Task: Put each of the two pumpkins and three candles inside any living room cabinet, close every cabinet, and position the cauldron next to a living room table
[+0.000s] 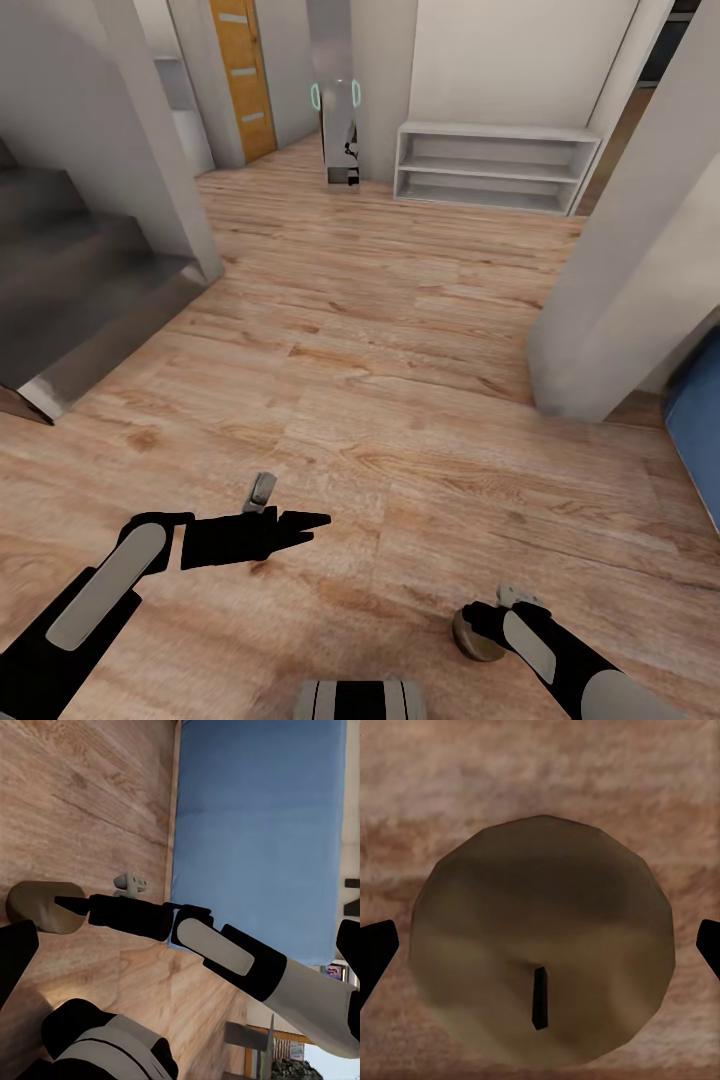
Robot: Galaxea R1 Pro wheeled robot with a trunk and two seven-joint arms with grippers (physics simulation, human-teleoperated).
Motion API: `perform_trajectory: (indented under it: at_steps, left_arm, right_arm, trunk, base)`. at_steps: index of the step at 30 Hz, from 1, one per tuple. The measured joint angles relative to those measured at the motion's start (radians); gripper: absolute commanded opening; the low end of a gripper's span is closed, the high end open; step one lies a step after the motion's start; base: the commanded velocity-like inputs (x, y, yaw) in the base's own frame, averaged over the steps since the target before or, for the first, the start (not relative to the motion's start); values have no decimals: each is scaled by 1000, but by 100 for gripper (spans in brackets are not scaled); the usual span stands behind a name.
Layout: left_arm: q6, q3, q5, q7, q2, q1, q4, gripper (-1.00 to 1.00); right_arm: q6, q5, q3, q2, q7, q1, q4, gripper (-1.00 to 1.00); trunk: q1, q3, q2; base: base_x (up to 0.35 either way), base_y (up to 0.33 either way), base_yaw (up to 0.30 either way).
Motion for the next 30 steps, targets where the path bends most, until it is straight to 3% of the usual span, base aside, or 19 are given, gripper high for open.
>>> perform_trajectory:
  at_steps: [19, 23, 30]
  left_arm:
    - [0, 0, -1, 0, -1, 0, 2, 100]
    - [0, 0, -2, 0, -1, 0, 2, 100]
    - [0, 0, -2, 0, -2, 0, 2, 100]
  right_arm:
    - [-1, -1, 0, 0, 28, 0, 3, 100]
    - [-3, 2, -2, 2, 30, -1, 42, 100]
    - [-4, 5, -3, 4, 30, -1, 58, 100]
  trunk:
    - [0, 0, 0]
    - [2, -15, -1]
    - [2, -15, -1]
  base:
    - [0, 0, 0]
    - [0, 0, 0]
    - [0, 0, 0]
